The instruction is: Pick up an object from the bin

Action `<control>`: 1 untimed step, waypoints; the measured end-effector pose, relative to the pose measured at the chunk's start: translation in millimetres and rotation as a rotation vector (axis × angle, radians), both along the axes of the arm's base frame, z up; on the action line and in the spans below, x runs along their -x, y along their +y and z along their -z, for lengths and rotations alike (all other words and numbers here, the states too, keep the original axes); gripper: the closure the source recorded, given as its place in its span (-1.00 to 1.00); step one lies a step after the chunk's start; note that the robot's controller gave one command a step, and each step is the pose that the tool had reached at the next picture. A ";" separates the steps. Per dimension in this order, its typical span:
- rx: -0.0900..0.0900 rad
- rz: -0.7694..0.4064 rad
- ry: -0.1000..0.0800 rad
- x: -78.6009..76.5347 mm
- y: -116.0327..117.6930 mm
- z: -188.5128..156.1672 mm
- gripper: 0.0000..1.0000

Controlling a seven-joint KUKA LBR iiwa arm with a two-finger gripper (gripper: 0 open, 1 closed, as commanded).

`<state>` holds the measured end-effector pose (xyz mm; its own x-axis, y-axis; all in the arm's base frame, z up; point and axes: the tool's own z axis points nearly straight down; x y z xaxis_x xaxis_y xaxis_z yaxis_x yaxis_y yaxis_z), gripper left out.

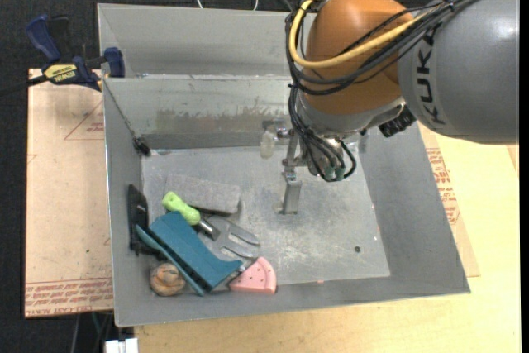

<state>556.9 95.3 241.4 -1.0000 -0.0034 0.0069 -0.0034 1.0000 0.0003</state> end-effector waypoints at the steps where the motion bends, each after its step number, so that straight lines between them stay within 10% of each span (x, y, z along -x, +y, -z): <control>1: -0.001 0.003 -0.008 -1.4 -0.6 -4.6 -1.00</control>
Offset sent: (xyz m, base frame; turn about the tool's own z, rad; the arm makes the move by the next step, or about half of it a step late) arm 0.0516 0.0576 -0.1714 -0.0213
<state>558.3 94.7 246.0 -1.0000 -0.0001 -0.0013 -0.0001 1.0000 0.0014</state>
